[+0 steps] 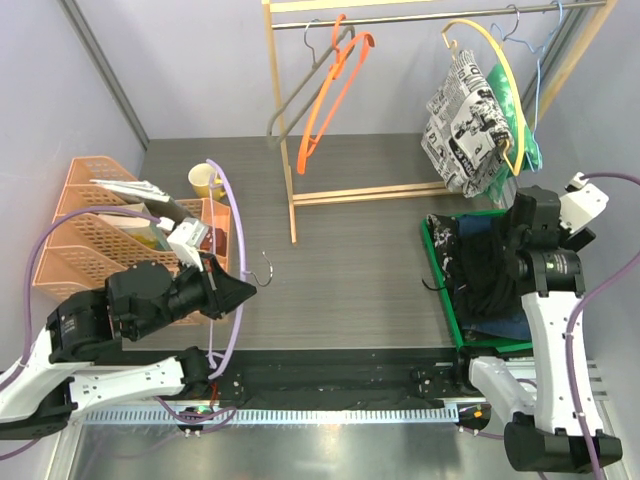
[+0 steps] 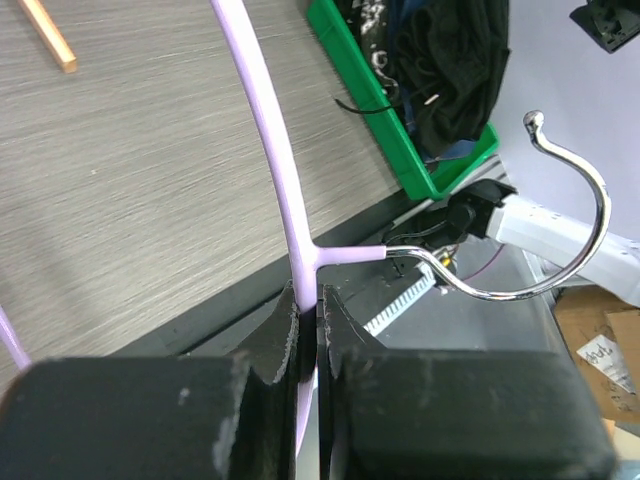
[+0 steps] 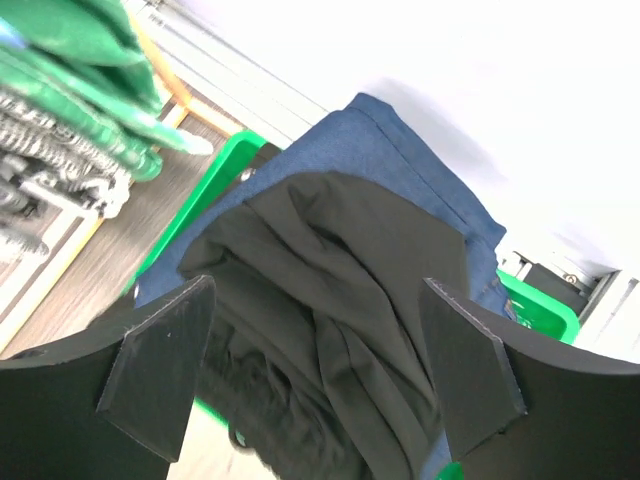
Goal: Remove the trousers from the hanger
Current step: Place the trousers into the basket, then pass the hanger from the left arm to the right
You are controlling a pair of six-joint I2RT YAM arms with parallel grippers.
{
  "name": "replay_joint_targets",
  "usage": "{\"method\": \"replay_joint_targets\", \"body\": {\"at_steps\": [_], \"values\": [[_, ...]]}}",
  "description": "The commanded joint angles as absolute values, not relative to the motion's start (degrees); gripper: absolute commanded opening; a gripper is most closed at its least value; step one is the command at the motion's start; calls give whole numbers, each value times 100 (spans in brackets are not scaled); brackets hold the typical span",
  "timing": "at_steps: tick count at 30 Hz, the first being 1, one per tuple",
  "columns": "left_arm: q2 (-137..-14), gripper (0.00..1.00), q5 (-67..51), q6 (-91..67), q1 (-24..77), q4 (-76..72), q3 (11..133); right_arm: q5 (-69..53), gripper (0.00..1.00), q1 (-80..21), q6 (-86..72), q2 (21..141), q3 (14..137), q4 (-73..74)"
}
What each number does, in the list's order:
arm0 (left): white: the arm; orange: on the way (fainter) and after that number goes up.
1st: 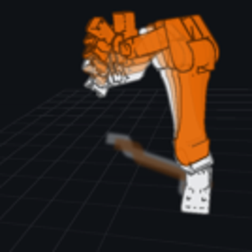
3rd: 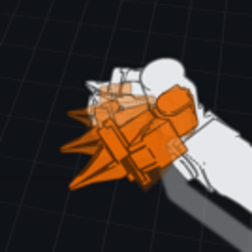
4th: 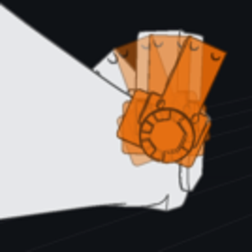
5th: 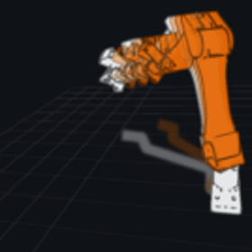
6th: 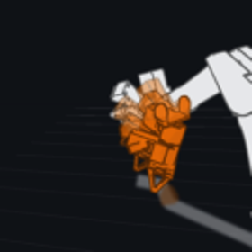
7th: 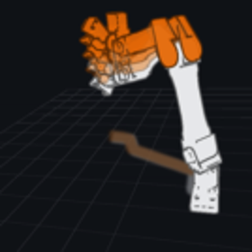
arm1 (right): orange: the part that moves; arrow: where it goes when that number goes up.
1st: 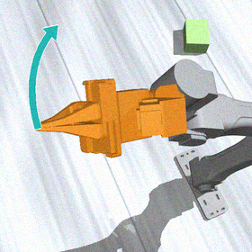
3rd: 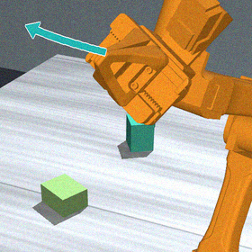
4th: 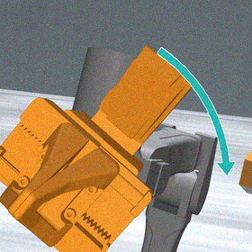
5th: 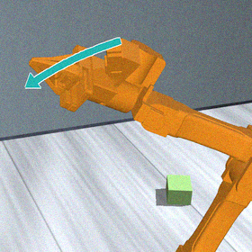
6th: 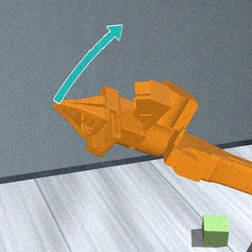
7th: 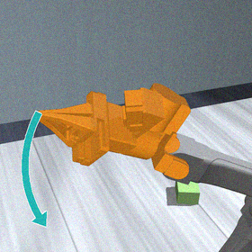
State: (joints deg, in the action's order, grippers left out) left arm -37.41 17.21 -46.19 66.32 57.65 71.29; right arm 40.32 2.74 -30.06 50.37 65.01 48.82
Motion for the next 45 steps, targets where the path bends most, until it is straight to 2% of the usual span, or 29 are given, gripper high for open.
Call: {"method": "replay_joint_targets", "body": {"at_steps": [1, 7, 11, 15, 17, 19, 23, 29, 36, 45], "values": [[-3674, 0, 1617, -4517, 6653, 5195, 7190, 3299, 88, 290, -2734, 4843, 7022, 5581], [-3648, 0, 2073, -4982, 6653, 4834, 6891, 1875, 88, 290, -2066, 4685, 7523, 5915], [-3577, 0, 2592, -5308, 6653, 4563, 6689, 216, 91, 290, -1574, 4658, 7042, 5933], [-3682, 0, 3058, -5414, 6653, 4377, 6653, -683, 91, 150, -1344, 4606, 6417, 5784], [-3787, 0, 3278, -5484, 6653, 4333, 6706, -957, 91, -305, -1511, 4579, 6153, 5478], [-3832, 0, 3401, -5581, 6653, 4272, 6758, -573, 91, -841, -1791, 4640, 5960, 5292], [-3885, 0, 3743, -5983, 6653, 4359, 6777, 535, 91, -2876, -2354, 4965, 5678, 4670], [-3692, 0, 4078, -6635, 6653, 4351, 6496, 544, 91, -4357, -2996, 5351, 5124, 3185], [-3411, 0, 4508, -7522, 6653, 4298, 6144, 1599, 95, -7079, -3015, 5968, 5317, 2278], [-3208, 0, 4808, -8059, 6653, 4113, 5863, 1468, 96, -8595, -3006, 5748, 4562, -535]]}}
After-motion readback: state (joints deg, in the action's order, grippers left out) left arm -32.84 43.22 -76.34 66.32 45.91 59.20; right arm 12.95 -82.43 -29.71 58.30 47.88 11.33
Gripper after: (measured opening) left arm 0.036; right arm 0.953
